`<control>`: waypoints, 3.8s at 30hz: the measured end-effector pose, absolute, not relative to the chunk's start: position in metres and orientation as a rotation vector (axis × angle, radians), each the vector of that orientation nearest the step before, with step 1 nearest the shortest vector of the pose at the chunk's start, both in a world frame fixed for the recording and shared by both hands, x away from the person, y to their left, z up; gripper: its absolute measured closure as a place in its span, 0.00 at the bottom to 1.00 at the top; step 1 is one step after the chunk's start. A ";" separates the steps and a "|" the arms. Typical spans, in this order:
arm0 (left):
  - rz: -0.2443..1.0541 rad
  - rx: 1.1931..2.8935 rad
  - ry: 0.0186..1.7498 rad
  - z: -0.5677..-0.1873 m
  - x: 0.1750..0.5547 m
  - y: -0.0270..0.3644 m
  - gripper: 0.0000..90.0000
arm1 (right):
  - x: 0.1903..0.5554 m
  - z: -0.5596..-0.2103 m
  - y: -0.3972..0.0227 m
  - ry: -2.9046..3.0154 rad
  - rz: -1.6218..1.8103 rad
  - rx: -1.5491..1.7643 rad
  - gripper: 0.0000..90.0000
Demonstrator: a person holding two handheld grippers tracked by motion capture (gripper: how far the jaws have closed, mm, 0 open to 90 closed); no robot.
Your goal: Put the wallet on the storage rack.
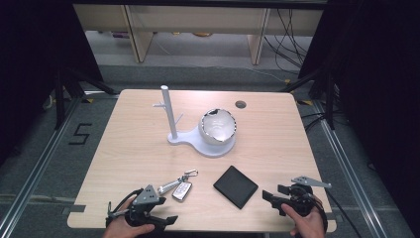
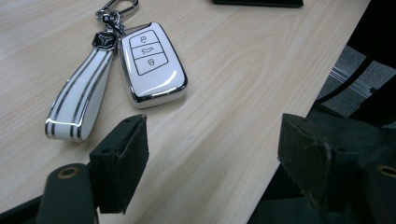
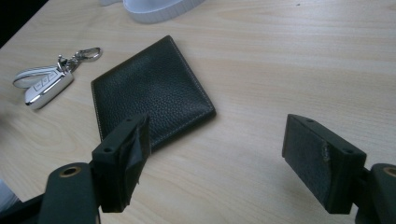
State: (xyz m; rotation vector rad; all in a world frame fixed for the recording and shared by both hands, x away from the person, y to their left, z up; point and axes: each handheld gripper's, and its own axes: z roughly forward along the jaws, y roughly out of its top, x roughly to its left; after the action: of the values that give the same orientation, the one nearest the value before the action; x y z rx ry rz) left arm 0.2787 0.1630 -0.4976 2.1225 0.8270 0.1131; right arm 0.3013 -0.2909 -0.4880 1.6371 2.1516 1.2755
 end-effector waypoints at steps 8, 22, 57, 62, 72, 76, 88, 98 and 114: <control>0.111 2.134 0.830 -0.497 0.281 0.162 0.27 | 0.301 -0.486 -0.286 2.127 1.275 1.658 0.27; 0.157 2.078 0.812 -0.473 0.311 0.145 0.28 | 0.302 -0.483 -0.284 2.183 1.250 1.614 0.28; 0.210 2.399 0.571 -0.481 0.406 0.013 0.94 | 0.299 -0.488 -0.255 2.342 1.207 1.599 0.27; 0.193 2.403 0.596 -0.487 0.411 0.006 0.97 | 0.301 -0.492 -0.253 2.360 1.231 1.595 0.27; 0.188 2.435 0.571 -0.493 0.411 0.001 0.98 | 0.301 -0.493 -0.251 2.370 1.194 1.620 0.28; 0.193 2.448 0.559 -0.492 0.409 0.002 0.99 | 0.303 -0.495 -0.252 2.365 1.206 1.645 0.28; 0.128 2.458 0.515 -0.492 0.387 -0.002 0.99 | 0.311 -0.500 -0.255 2.347 1.233 1.724 0.28; 0.042 2.454 0.451 -0.492 0.359 -0.003 0.98 | 0.319 -0.503 -0.258 2.312 1.261 1.777 0.31; -0.015 2.450 0.395 -0.495 0.334 -0.020 0.97 | 0.329 -0.506 -0.268 2.213 1.327 1.889 0.39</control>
State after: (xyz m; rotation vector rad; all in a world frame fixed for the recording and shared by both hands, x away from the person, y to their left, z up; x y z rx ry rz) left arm 0.3344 -0.0202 -0.4947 2.4495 0.3946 -0.0152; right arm 0.3289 -0.2676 -0.5055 1.8893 2.2127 1.3270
